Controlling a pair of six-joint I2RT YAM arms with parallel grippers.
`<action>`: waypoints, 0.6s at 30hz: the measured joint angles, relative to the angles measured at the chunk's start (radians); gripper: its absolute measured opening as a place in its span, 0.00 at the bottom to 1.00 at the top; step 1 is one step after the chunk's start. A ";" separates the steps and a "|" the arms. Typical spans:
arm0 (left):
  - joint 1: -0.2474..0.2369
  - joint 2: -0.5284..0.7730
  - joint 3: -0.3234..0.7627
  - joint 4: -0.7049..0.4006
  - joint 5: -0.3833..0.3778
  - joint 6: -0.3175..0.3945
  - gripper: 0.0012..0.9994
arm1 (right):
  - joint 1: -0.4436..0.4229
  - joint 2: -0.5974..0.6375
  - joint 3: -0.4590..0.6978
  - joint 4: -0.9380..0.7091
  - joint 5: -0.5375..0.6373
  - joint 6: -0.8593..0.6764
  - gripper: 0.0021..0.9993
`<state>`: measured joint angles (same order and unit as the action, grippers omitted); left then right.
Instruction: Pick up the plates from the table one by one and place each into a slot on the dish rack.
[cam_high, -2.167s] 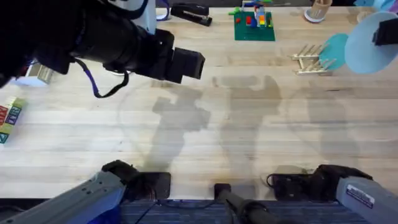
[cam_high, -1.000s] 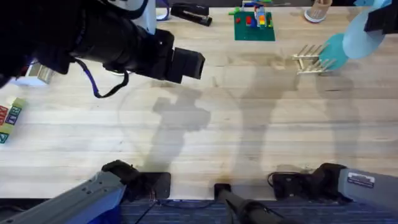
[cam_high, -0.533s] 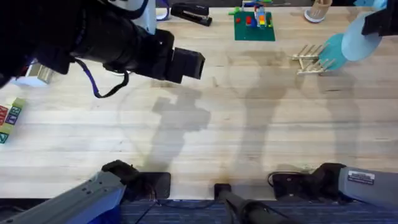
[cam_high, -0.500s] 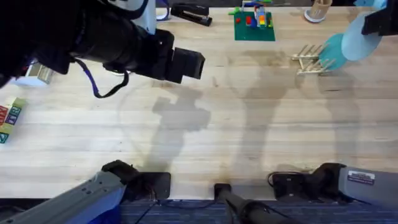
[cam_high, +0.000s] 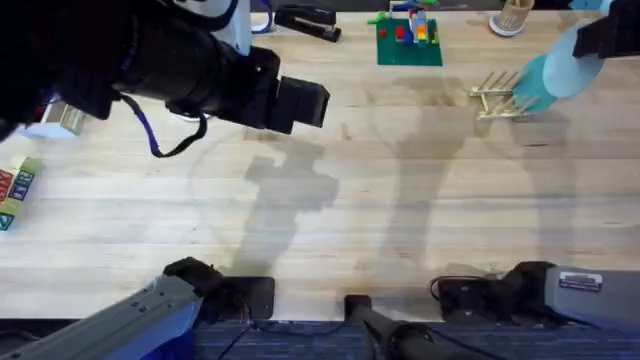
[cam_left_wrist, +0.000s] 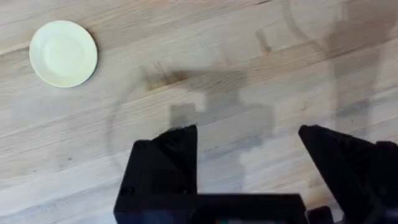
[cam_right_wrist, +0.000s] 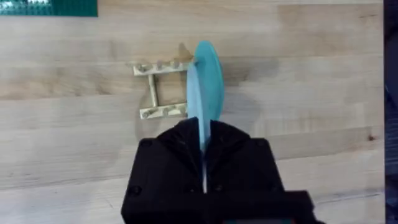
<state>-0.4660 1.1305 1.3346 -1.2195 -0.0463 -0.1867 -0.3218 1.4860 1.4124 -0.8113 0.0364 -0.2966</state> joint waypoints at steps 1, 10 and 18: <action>0.000 0.000 0.000 0.000 0.000 0.000 0.99 | 0.000 0.000 0.000 0.004 0.000 0.000 0.03; 0.000 0.000 0.000 0.000 0.000 0.000 0.99 | 0.000 0.025 0.000 0.027 0.000 0.000 0.03; 0.000 0.000 0.000 0.000 0.000 0.000 0.99 | 0.000 0.047 0.000 0.043 0.000 0.000 0.03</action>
<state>-0.4660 1.1305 1.3346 -1.2194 -0.0463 -0.1867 -0.3218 1.5326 1.4128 -0.7686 0.0364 -0.2967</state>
